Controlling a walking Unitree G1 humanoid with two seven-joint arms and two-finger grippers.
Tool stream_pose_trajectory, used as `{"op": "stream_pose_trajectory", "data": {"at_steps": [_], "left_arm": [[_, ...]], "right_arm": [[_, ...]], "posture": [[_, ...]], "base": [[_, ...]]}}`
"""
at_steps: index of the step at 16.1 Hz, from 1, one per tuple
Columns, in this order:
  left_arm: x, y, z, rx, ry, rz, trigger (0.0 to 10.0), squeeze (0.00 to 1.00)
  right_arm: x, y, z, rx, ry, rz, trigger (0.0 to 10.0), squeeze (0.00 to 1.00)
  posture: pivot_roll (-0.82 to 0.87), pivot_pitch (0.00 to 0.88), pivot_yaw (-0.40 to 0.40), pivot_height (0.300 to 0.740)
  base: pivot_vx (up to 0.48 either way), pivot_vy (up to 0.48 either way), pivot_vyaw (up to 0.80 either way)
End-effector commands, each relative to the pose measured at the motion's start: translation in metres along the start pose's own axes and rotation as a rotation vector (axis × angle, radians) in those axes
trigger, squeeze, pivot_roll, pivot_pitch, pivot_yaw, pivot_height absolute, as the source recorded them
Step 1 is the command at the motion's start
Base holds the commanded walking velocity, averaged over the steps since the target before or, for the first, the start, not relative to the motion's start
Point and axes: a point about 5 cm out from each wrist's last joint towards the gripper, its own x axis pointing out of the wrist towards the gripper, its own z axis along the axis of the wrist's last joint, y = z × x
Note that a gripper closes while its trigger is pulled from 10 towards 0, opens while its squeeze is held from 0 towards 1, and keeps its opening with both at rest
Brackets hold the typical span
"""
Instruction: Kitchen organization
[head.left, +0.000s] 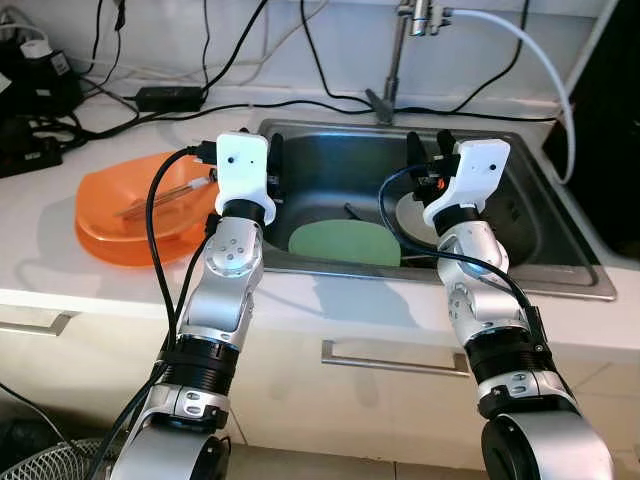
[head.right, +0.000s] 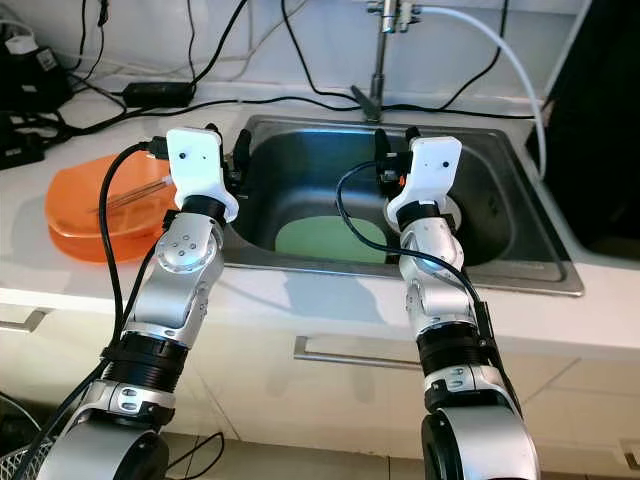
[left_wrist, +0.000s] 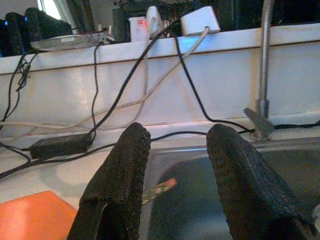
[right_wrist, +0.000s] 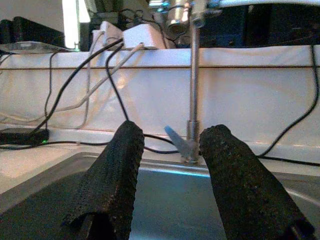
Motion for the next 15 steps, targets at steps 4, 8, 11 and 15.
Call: {"op": "stream_pose_trajectory", "data": {"at_steps": [4,8,11,15], "left_arm": [[0.0007,-0.0027,0.0045,0.004,-0.014,-0.013,10.0,0.0],[0.0005,-0.0037,0.0052,0.003,-0.017,-0.017,10.0,0.0],[0.0006,-0.0031,0.0058,0.006,-0.018,-0.012,10.0,0.0],[0.0009,-0.0002,0.0053,0.004,-0.015,-0.003,10.0,0.0]], "right_arm": [[0.0021,0.0004,0.0051,0.004,-0.023,0.003,10.0,0.0],[0.0018,0.0009,0.0051,0.005,-0.025,0.002,10.0,0.0],[0.0013,0.0024,0.0038,0.008,-0.02,0.007,10.0,0.0],[0.0018,0.0014,0.0042,0.006,-0.019,0.006,10.0,0.0]], "posture": [[0.07,0.0,-0.006,0.74],[0.07,0.0,-0.005,0.74],[0.08,0.0,-0.01,0.74],[0.08,0.0,-0.012,0.74]], "base": [[0.068,0.0,0.0],[0.0,0.0,0.0],[0.0,0.0,0.0],[0.254,0.0,0.0]]}}
